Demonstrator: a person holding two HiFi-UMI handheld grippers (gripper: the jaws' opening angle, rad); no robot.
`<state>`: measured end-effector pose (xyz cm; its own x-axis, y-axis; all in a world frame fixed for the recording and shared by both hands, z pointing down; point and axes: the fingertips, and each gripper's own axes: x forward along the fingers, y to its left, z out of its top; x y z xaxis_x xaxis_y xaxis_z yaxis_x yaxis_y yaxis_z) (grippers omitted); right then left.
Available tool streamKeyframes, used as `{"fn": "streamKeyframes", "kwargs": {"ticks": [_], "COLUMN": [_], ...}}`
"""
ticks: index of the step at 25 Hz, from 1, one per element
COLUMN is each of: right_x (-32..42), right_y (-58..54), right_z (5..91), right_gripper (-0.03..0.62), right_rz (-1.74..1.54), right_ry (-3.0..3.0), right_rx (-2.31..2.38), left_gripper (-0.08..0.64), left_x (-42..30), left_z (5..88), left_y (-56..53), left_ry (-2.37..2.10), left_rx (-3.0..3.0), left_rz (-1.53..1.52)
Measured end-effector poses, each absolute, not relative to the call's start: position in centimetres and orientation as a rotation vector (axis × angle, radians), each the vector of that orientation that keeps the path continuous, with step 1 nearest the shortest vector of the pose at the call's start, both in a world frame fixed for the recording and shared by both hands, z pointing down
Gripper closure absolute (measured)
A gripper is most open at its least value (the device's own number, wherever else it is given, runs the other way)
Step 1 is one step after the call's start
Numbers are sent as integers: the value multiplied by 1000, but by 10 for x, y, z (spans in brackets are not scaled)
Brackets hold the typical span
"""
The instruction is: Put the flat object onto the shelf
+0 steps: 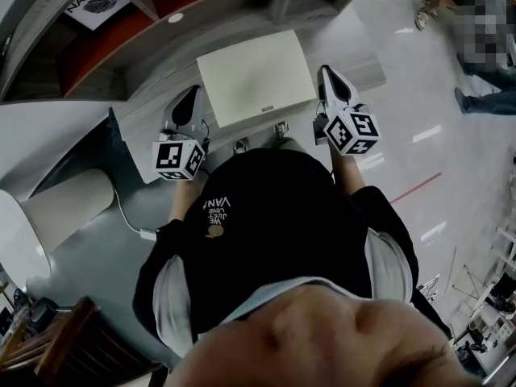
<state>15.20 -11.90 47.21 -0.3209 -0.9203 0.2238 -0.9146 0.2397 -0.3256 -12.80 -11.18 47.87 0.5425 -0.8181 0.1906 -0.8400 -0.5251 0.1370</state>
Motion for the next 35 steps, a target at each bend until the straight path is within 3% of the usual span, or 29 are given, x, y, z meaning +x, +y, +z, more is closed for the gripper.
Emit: {"fn": "streamKeyframes", "kwargs": {"ticks": [14, 16, 19, 24, 35], "right_x": [160, 161, 164, 165, 155], "right_y": [-154, -159, -164, -169, -180], "right_z": [529, 539, 555, 580, 630], "right_gripper": [592, 567, 499, 417, 337], "right_rz": [-780, -808, -865, -971, -1251], "right_ry": [2628, 2654, 2680, 2727, 2807], "right_rx": [-1755, -1757, -1769, -1747, -1587], "left_gripper": [558, 558, 529, 400, 253], "left_x": [-143, -142, -140, -139, -141], "left_z": [527, 536, 549, 574, 623], "left_y": [-118, -121, -124, -127, -131], "left_ry": [-1543, -1529, -1493, -1449, -1367], "left_rx": [2345, 2315, 2263, 2161, 2003], "left_rz": [214, 218, 219, 249, 335]}}
